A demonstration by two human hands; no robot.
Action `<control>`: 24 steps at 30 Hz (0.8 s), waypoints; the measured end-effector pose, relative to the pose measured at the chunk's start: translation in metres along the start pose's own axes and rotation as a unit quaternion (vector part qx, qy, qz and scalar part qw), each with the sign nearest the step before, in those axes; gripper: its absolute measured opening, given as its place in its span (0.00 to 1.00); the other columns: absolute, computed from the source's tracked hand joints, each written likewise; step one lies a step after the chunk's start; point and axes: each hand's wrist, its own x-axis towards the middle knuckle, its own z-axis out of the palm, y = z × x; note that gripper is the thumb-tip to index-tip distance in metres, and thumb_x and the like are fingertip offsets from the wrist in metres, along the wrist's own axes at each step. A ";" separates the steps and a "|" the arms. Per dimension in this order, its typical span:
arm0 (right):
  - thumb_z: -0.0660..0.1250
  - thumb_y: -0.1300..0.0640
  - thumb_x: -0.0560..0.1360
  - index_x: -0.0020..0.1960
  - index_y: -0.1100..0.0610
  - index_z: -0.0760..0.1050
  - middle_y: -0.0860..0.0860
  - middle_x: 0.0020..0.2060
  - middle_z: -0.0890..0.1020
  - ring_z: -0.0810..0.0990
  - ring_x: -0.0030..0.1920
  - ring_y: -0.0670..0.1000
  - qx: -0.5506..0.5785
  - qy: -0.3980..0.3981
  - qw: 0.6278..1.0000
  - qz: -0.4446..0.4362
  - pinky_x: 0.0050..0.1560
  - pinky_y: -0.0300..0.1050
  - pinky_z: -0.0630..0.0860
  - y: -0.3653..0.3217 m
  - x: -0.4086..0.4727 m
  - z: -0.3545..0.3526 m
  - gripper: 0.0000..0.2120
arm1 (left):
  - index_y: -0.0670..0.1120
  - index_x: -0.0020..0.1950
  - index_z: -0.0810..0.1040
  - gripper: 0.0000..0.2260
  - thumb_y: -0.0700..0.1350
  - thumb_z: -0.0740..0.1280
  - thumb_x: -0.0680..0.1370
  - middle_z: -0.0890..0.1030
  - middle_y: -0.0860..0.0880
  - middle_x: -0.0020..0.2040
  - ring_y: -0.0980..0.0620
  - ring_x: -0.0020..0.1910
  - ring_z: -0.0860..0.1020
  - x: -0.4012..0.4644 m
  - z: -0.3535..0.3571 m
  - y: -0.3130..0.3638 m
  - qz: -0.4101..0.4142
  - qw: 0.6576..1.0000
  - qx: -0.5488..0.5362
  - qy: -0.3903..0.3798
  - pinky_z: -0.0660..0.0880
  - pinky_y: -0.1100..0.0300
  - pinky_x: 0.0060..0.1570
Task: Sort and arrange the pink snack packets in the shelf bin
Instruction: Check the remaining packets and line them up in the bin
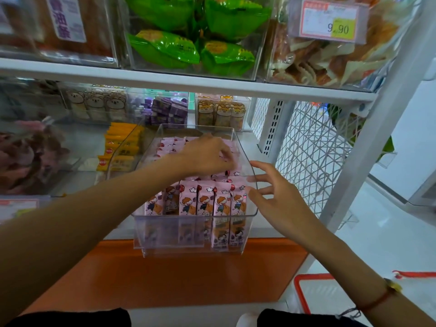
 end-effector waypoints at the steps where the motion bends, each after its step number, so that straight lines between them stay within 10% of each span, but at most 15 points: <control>1: 0.63 0.53 0.78 0.71 0.42 0.61 0.43 0.59 0.76 0.77 0.47 0.37 -0.002 -0.002 1.000 0.000 0.48 0.39 0.76 0.000 0.000 0.000 0.24 | 0.50 0.55 0.83 0.12 0.54 0.67 0.76 0.81 0.53 0.53 0.57 0.45 0.72 0.000 0.001 0.001 -0.006 1.000 0.013 -0.016 0.65 0.63 0.42; 8: 0.63 0.52 0.78 0.71 0.43 0.61 0.41 0.55 0.75 0.77 0.46 0.36 -0.013 0.003 1.000 -0.003 0.46 0.38 0.76 -0.002 0.000 0.001 0.24 | 0.44 0.58 0.81 0.11 0.47 0.67 0.78 0.80 0.49 0.60 0.54 0.53 0.74 -0.005 0.002 0.015 -0.077 0.990 -0.111 0.043 0.71 0.61 0.50; 18: 0.60 0.56 0.80 0.60 0.51 0.72 0.45 0.51 0.78 0.73 0.48 0.31 0.072 0.194 0.974 -0.093 0.44 0.23 0.69 -0.027 0.006 -0.001 0.10 | 0.46 0.55 0.75 0.10 0.51 0.64 0.79 0.81 0.49 0.50 0.53 0.51 0.81 -0.069 -0.037 0.038 -0.134 0.825 -0.459 0.302 0.79 0.57 0.53; 24: 0.56 0.38 0.75 0.70 0.43 0.64 0.36 0.58 0.74 0.73 0.56 0.31 0.133 -0.004 0.986 -0.101 0.55 0.30 0.73 -0.057 0.000 0.023 0.25 | 0.43 0.55 0.77 0.08 0.45 0.63 0.80 0.84 0.51 0.43 0.57 0.44 0.83 -0.103 -0.040 0.041 -0.156 0.769 -0.567 0.251 0.79 0.66 0.42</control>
